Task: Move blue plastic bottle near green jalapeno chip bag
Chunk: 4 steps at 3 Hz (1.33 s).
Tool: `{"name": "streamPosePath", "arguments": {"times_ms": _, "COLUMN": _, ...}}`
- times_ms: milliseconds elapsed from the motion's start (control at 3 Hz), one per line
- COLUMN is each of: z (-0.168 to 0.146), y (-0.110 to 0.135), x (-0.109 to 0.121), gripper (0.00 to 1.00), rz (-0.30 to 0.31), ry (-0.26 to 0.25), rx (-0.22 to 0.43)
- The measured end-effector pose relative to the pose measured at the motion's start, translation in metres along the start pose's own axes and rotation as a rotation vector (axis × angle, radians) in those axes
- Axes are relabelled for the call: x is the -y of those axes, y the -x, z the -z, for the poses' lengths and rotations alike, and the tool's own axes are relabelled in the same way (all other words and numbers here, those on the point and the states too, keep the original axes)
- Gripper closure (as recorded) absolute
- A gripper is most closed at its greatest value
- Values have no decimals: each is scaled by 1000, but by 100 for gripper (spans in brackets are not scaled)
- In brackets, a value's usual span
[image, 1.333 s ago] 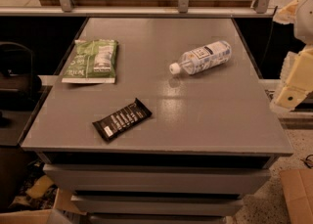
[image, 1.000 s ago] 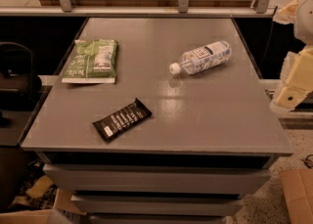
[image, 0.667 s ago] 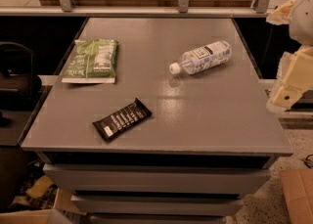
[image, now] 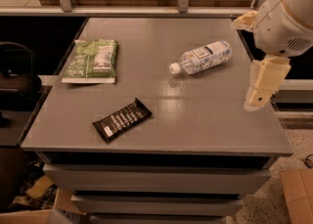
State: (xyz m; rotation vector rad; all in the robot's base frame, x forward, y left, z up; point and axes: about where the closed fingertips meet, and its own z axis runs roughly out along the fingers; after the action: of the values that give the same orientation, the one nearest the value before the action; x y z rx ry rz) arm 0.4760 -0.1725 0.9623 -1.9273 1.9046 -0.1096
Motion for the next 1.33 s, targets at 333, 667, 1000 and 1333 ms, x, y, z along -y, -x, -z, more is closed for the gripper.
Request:
{"name": "streamPosePath", "arguments": {"times_ms": 333, "z": -36, "y": 13, "x": 10, "gripper": 0, "rz": 129, "ry": 3, "rx": -13}}
{"name": "streamPosePath", "arguments": {"times_ms": 667, "z": -74, "y": 20, "x": 28, "gripper": 0, "rz": 195, "ry": 2, "rx": -52}}
{"name": "streamPosePath", "arguments": {"times_ms": 1000, "z": -74, "y": 20, "x": 28, "gripper": 0, "rz": 195, "ry": 2, "rx": -52}}
{"name": "streamPosePath", "arguments": {"times_ms": 1333, "z": -76, "y": 15, "x": 33, "gripper": 0, "rz": 251, "ry": 25, "rx": -40}}
